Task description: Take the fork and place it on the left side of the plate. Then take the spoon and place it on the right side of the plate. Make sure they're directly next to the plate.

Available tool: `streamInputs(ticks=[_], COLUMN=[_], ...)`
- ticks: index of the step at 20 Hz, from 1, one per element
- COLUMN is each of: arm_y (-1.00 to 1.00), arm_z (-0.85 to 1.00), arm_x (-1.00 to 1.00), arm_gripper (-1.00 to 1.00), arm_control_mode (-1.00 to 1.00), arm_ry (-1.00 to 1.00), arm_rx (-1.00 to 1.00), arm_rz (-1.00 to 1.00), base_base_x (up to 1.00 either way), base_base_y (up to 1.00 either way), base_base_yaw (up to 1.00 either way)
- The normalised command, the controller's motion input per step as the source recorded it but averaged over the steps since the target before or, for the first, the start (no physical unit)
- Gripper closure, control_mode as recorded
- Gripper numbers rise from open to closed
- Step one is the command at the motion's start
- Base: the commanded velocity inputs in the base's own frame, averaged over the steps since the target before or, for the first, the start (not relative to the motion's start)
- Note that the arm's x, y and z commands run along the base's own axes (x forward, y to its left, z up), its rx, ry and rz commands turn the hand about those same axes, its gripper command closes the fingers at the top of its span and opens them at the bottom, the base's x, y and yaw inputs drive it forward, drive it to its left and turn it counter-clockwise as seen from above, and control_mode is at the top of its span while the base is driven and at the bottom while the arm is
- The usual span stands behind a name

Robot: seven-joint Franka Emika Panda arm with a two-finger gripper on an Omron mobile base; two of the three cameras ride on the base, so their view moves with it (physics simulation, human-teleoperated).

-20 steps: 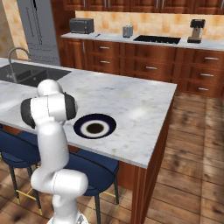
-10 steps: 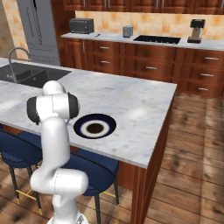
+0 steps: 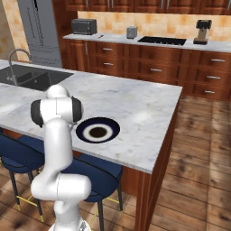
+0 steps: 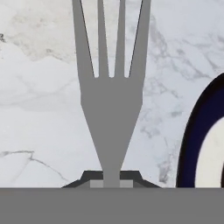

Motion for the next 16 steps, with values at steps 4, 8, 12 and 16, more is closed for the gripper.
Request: streamInputs(ticks=[4, 8, 12, 16], arm_y=[-0.06, -0.05, -0.02, -0.19], arm_z=[-0.16, -0.17, -0.13, -0.18], arm_x=[0.36, 0.31, 0.29, 0.2], arm_gripper=[1.0, 1.0, 1.0, 1.0], arm_control_mode=[-1.0, -1.0, -1.0, -1.0], arm_ry=[0.0, 0.0, 0.0, -0.02], arm_rx=[0.0, 0.0, 0.0, 0.0], arm_rz=[0.0, 0.0, 0.0, 0.0], base_base_x=[0.0, 0.0, 0.0, 0.0], base_base_y=[0.0, 0.0, 0.0, 0.0], base_base_yaw=[0.0, 0.0, 0.0, 0.0])
